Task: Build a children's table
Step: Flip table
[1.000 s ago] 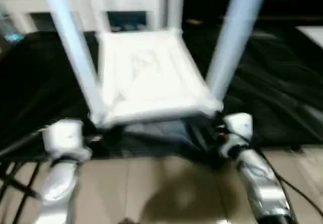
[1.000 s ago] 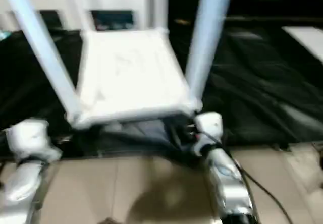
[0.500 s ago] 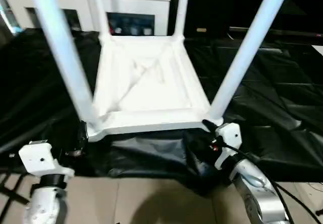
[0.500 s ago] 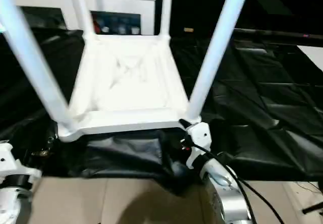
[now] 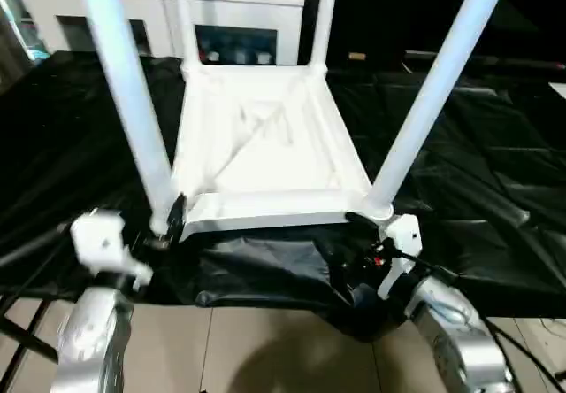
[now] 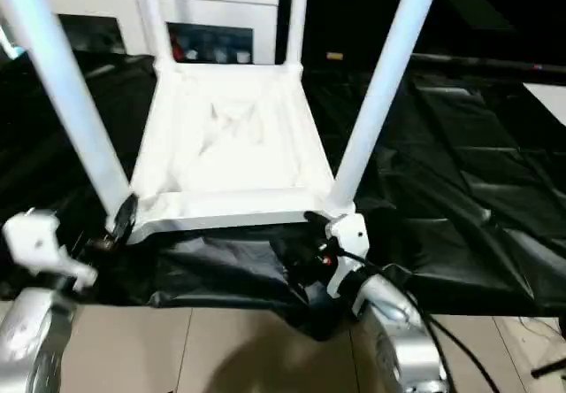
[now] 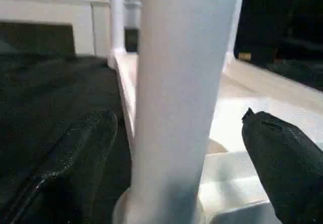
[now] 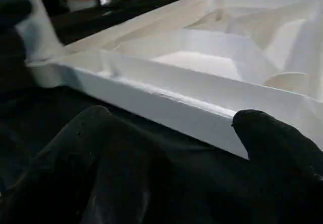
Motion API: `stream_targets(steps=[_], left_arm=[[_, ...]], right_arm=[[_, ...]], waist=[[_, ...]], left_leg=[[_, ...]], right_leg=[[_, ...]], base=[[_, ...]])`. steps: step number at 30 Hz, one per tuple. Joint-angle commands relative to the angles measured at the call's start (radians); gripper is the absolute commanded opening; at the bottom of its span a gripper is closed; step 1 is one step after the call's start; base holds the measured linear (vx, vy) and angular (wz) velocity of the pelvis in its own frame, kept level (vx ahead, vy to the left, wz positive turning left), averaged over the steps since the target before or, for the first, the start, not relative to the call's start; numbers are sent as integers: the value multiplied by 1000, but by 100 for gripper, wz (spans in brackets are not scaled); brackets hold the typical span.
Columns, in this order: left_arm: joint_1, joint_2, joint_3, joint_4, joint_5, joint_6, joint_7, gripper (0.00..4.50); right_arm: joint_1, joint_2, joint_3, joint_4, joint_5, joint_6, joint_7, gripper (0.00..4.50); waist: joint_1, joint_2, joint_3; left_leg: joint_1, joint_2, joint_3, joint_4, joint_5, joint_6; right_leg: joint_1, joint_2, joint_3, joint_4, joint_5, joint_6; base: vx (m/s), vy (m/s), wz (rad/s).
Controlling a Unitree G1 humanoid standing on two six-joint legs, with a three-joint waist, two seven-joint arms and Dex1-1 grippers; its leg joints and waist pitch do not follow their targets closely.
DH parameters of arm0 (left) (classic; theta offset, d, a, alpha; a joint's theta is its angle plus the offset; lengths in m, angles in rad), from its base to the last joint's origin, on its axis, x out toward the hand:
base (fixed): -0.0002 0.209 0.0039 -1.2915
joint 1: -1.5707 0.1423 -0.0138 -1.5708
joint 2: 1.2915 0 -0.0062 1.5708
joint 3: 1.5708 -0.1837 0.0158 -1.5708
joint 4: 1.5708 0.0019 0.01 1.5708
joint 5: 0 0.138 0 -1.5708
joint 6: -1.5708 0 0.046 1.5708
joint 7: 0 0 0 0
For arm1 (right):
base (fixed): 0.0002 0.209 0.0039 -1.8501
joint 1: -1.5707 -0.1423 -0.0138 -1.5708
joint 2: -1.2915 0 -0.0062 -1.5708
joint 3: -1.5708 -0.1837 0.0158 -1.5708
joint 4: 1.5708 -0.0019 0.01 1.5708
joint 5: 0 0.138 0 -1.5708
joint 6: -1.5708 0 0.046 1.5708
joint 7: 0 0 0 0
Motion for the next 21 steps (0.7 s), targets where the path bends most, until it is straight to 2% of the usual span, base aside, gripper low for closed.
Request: stream_targets(steps=[1, 3, 6, 7, 10, 11, 13, 17, 18, 19, 20, 21], left_arm=[[-16, 4, -13, 36, 22, 15, 5, 450], [-35, 0, -9, 60, 28, 5, 17, 450], [-50, -8, -7, 75, 18, 26, 23, 450], [-56, -17, -3, 77, 7, 31, 34, 413], [-57, -33, 7, 70, -5, 44, 57, 408], [-57, -37, 8, 69, -8, 51, 61, 408], [-58, -39, 6, 71, -11, 55, 57, 371], [-62, -37, -8, 85, -2, 52, 54, 356], [-69, -36, -7, 96, 5, 53, 63, 331], [-72, -36, -7, 100, 7, 53, 65, 331], [-77, -36, -7, 106, 10, 52, 68, 325], [-81, -37, -6, 111, 12, 52, 72, 316]], right_arm=[[-18, -6, 6, -13, 0, 5, 16, 443], [-23, -9, 10, -15, 3, 8, 26, 443], [-21, -13, 17, -28, 15, 28, 46, 443], [-17, -21, 28, -42, 18, 37, 71, 450], [-16, -36, 41, -57, 31, 52, 104, 450], [-18, -41, 44, -60, 37, 56, 116, 450], [-19, -45, 47, -61, 37, 54, 121, 450], [-23, -47, 48, -59, 33, 50, 129, 450], [-24, -46, 48, -59, 35, 50, 132, 450], [-24, -46, 48, -58, 34, 50, 134, 450], [-25, -45, 48, -58, 34, 50, 136, 450], [-25, -45, 48, -58, 35, 50, 138, 450]], waist=[[1, 11, -52], [2, 11, -52], [2, 11, -49], [3, 14, -46], [5, 11, -44], [6, 10, -44], [7, 9, -44], [7, 6, -44], [6, 0, -45], [7, 2, -45], [6, -3, -45], [7, 2, -46]], left_leg=[[-8, 40, -7, -72, -25, 49], [-6, 43, -5, -73, -42, 51], [-5, 45, -4, -77, -78, 51], [-4, 46, -4, -78, -98, 48], [-3, 49, -4, -80, -127, 42], [-3, 49, -3, -79, -128, 42], [-4, 49, -2, -79, -130, 40], [-5, 49, -3, -80, -124, 41], [-7, 48, -2, -78, -111, 44], [-6, 47, -2, -78, -107, 45], [-6, 47, -1, -78, -104, 48], [-5, 49, -3, -78, -94, 48]], right_leg=[[48, -87, 43, -59, 127, -184], [49, -89, 43, -60, 129, -195], [50, -90, 43, -65, 86, -204], [48, -92, 44, -68, 53, -204], [47, -93, 45, -74, -17, -196], [47, -93, 45, -75, -24, -196], [45, -93, 45, -77, -49, -194], [45, -93, 45, -77, -61, -187], [46, -93, 45, -77, -52, -184], [46, -93, 45, -76, -49, -183], [45, -92, 45, -77, -48, -181], [45, -93, 44, -75, -35, -183]], base=[[0, 0, 0], [0, 0, 0], [0, 0, 0], [0, 0, 0], [0, 0, 0], [0, 0, 0], [0, 0, 0], [0, 0, 0], [0, 0, 0], [0, 0, 0], [0, 0, 0], [0, 0, 0]])
